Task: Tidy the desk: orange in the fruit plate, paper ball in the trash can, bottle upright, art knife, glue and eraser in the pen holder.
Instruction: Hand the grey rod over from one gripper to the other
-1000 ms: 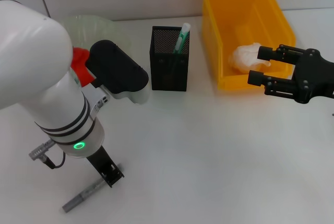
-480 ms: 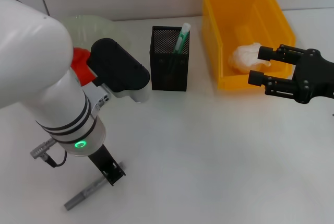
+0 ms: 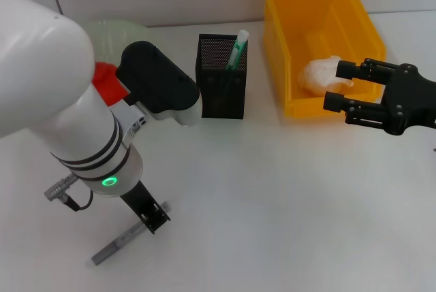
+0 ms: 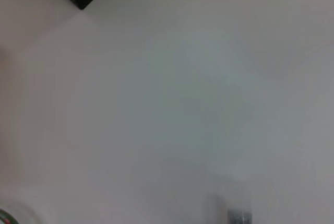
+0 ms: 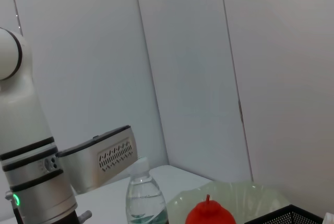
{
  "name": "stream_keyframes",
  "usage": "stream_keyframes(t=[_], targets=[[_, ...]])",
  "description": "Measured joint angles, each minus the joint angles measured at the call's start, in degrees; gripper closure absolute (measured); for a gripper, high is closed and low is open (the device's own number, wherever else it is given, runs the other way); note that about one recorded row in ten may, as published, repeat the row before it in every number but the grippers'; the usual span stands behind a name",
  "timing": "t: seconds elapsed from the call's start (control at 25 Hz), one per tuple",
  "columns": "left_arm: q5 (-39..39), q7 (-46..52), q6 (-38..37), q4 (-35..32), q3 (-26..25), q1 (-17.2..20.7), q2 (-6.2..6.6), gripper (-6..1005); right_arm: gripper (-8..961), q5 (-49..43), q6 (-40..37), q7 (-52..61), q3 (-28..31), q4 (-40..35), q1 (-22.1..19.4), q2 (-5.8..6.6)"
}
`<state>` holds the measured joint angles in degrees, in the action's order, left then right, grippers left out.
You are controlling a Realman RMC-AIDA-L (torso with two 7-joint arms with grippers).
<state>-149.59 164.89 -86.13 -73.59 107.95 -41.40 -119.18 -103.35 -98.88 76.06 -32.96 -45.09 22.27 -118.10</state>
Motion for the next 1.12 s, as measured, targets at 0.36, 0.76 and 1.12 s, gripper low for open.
stream_keyframes(t=[0.36, 0.76, 1.12], targets=[[0.10, -0.11, 2.55, -0.54, -0.20, 0.05, 0.00, 867, 231, 0.00, 0.38, -0.14, 0.02, 0.00, 0.01, -0.03], [0.07, -0.50, 7.26, -0.02, -0.29, 0.64, 0.00, 872, 231, 0.00, 0.36, -0.22, 0.16, 0.00, -0.03, -0.03], [-0.01, -1.32, 10.18, -0.17, -0.46, 2.31, 0.12, 874, 231, -0.01, 0.62, -0.23, 1.61, 0.05, -0.23, 0.36]])
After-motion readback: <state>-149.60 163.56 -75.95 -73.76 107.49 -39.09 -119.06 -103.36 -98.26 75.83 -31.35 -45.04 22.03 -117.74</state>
